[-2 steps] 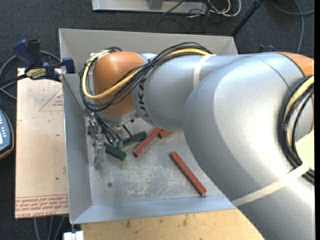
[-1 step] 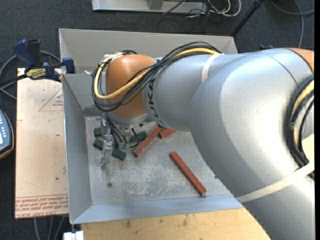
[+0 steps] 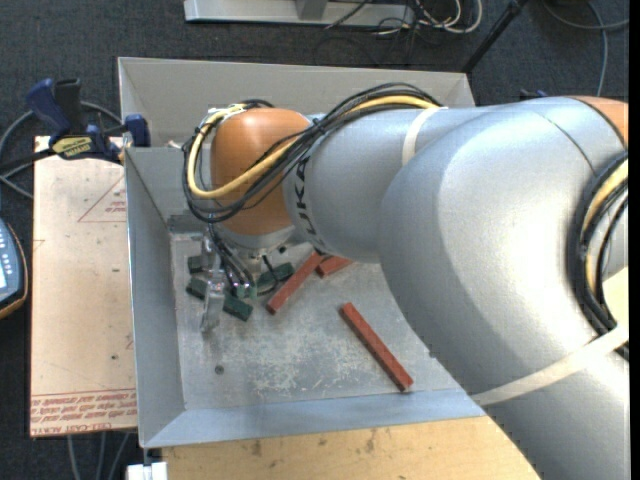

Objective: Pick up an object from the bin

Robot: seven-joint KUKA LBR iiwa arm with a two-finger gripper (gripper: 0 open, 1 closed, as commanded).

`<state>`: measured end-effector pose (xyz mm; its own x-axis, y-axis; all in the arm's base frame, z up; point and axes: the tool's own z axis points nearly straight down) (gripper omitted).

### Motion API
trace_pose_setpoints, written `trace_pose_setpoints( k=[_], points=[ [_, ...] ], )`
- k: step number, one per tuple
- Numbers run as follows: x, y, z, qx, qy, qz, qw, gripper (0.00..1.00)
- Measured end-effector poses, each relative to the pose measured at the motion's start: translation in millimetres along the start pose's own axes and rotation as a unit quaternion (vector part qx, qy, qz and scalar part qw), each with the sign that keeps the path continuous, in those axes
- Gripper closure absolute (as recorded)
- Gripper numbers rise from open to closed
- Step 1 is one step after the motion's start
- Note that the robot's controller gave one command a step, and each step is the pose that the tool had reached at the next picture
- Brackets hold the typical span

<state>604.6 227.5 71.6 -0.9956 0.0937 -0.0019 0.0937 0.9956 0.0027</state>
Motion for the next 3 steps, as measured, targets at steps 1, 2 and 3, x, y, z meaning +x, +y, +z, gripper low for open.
trace_pose_setpoints(
  k=[1, 2, 3],
  points=[
    [-0.8, 0, -1, -0.001, -0.0009, 0.000, 1.0000, 1.00],
    [-2.0, 1, -31, 0.000, -0.0013, 0.000, 1.0000, 1.00],
    [-2.4, 1, -31, 0.000, -0.0001, 0.000, 1.0000, 1.00]
  ],
)
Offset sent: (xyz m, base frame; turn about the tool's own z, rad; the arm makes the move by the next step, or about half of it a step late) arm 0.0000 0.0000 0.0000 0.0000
